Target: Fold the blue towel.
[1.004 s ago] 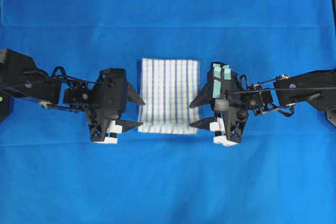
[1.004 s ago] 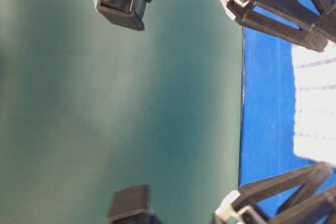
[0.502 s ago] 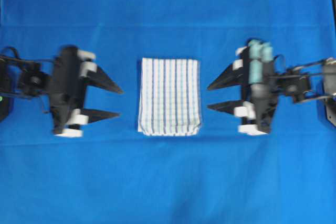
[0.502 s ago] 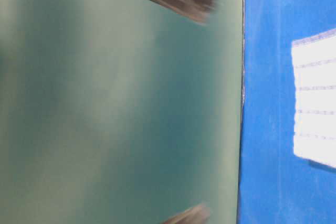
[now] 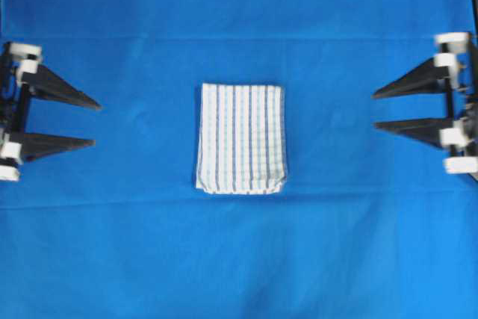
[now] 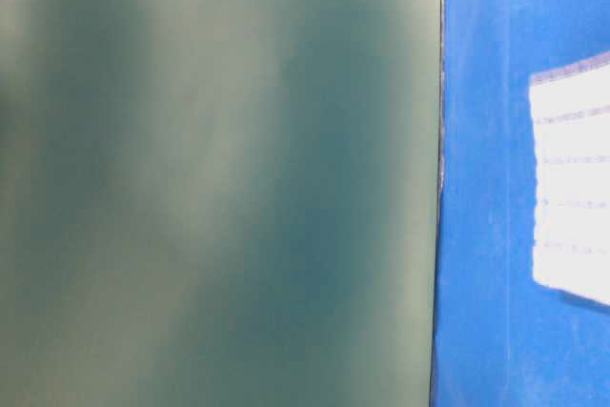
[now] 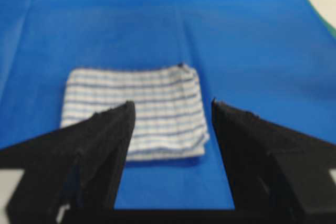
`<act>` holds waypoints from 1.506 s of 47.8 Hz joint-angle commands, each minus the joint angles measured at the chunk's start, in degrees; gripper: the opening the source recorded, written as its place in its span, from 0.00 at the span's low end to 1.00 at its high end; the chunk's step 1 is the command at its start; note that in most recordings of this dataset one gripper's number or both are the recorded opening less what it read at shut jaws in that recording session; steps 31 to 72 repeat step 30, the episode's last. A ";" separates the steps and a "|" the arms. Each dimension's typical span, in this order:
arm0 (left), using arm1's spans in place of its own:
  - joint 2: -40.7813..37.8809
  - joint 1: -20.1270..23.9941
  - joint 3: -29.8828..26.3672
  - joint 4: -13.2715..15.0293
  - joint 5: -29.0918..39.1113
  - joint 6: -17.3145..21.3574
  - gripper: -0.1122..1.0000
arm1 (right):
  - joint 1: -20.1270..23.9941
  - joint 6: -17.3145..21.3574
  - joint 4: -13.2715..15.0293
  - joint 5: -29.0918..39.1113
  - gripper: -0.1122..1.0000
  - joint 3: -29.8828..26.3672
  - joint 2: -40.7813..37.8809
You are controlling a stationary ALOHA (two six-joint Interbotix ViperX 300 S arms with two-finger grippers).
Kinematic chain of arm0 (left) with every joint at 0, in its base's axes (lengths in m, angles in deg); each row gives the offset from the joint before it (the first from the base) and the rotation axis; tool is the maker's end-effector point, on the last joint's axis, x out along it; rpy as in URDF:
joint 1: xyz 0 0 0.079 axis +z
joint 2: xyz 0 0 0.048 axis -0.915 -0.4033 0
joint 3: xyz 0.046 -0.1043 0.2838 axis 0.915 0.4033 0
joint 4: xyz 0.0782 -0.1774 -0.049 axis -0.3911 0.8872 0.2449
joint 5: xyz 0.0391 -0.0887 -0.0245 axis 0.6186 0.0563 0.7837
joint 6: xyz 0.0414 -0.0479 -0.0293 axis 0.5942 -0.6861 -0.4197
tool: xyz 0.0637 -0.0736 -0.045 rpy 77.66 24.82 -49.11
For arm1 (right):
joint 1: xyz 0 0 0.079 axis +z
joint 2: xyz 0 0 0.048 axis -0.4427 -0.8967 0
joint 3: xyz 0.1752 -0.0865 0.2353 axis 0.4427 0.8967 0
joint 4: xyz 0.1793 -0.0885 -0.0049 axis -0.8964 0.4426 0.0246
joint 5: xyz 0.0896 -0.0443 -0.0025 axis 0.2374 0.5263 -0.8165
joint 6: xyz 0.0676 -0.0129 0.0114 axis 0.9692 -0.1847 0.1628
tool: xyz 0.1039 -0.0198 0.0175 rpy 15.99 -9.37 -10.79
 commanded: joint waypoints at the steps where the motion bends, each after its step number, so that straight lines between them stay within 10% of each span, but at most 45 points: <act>1: 3.78 1.23 1.23 0.09 0.44 0.00 0.58 | -0.62 0.09 0.26 0.00 0.59 1.41 3.60; 25: 17.58 4.66 11.95 0.09 2.29 -0.62 0.58 | -2.90 0.88 -0.18 -4.66 0.59 13.97 12.48; 72: 18.37 4.66 12.66 0.09 2.11 -0.62 0.58 | -3.60 0.97 -0.18 -5.62 0.59 14.24 12.04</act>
